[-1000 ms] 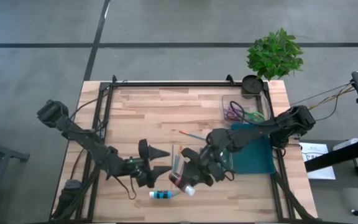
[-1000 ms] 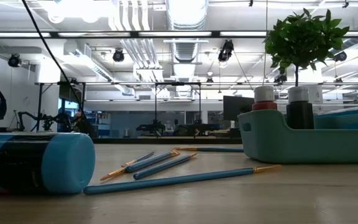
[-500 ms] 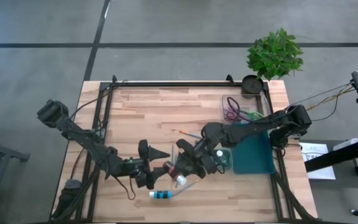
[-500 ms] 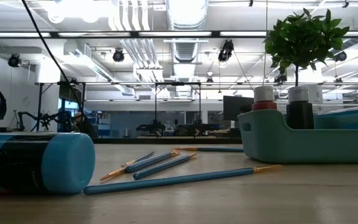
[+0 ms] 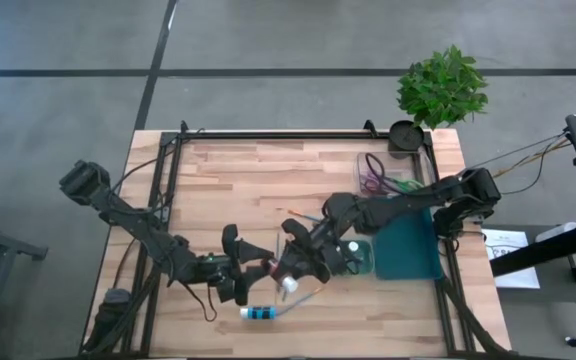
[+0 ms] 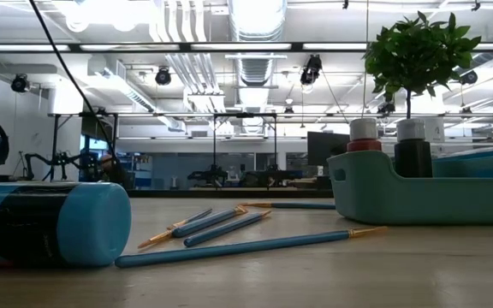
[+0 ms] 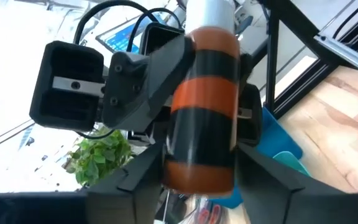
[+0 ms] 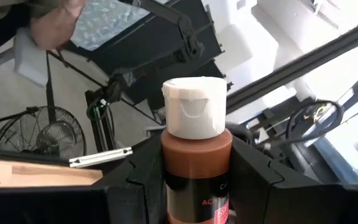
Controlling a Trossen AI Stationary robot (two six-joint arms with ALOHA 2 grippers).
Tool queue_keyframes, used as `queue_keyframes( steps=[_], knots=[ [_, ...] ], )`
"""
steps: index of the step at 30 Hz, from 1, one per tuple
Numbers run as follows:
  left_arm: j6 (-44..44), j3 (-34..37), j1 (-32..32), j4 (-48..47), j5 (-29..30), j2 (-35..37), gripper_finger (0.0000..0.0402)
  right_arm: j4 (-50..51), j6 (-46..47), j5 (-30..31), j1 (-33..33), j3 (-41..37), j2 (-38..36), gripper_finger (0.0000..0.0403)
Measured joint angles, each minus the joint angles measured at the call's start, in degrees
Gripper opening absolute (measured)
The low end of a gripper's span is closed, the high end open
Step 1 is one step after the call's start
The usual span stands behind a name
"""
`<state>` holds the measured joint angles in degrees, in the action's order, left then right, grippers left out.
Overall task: Pick & Place Paint Supplies
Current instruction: Put the brown paint bottle into the green bin
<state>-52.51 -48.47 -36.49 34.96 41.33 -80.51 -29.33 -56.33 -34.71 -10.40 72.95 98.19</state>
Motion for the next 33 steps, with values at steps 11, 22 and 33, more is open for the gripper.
queue_keyframes(
  steps=[11,22,33],
  knots=[
    [0.0,0.0,0.04,-0.05,-0.49,0.04,0.0176,-0.06,0.51,0.18,0.46,-0.22,0.0,0.0132],
    [0.61,-0.04,0.0,-0.24,-0.45,0.04,0.0131,0.04,2.09,1.37,0.6,-0.62,-0.09,0.0132],
    [0.44,-0.07,-0.11,0.15,1.52,0.15,0.013,0.01,4.35,7.78,-1.8,0.79,-0.09,0.0198]
  ],
)
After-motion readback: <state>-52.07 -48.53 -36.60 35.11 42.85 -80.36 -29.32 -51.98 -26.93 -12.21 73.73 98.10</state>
